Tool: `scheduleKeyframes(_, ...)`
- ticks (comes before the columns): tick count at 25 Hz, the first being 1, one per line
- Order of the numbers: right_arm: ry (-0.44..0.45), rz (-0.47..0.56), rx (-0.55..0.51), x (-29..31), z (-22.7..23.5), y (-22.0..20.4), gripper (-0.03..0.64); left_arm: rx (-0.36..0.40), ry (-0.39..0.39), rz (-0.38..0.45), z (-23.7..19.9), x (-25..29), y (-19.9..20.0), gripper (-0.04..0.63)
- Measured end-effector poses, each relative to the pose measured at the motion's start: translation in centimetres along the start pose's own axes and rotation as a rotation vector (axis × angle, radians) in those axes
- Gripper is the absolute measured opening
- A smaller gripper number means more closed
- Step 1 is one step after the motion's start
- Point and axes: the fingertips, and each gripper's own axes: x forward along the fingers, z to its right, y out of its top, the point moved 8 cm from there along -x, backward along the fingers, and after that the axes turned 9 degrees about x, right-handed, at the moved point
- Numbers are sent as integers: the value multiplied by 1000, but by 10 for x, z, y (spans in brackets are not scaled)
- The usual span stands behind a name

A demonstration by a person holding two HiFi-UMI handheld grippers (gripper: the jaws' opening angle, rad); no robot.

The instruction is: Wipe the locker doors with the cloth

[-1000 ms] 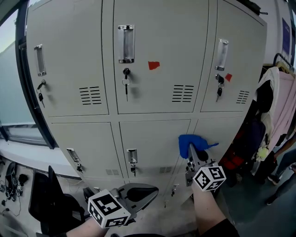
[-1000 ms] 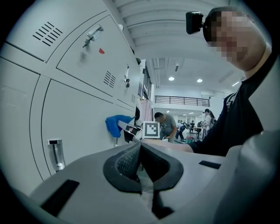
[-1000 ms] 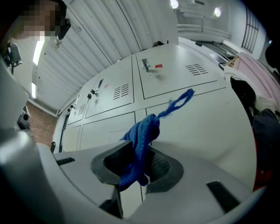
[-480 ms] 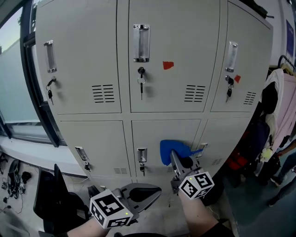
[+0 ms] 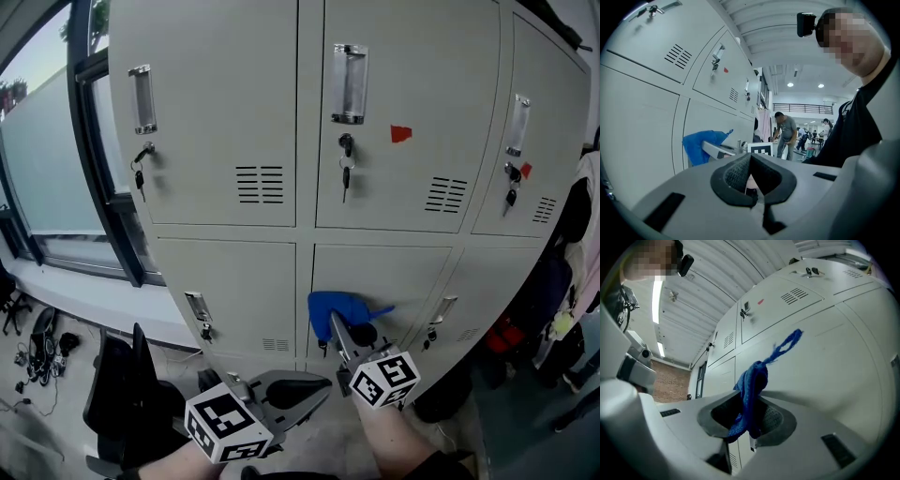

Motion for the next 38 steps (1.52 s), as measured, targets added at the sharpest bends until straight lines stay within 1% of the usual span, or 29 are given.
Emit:
scheduleKeyframes(4,-35,3,-7,-5,12,2,92,-4,5,-4,-2,-1,-1,6)
scheduleKeyframes(8,-88,11,-30,-23,38,13,92,-3,-9,-4,0,8,0,6)
scheduleKeyframes(21,-261,47,-74,-98,119,55,92,9,-86,8,18,69,10,6)
scheduleKeyframes(24,-274,46,-79,-110,132,61,92,7,-80,6,23,81,10,6)
scheduleKeyframes(28,-280,55,-57,-121,142,64,92,-3,-46,6,28,88,9,6)
scheduleKeyframes(31,-241,65,-20,-123,133,62,92,-14,-18,1,32,86,6,6)
scheduleKeyframes(35,-105,39,-9,-100,94,46,92,-31,12,-5,33,72,0,6)
scheduleKeyframes(38,-3,-26,-10,-70,59,17,92,-43,44,-6,27,51,-4,6)
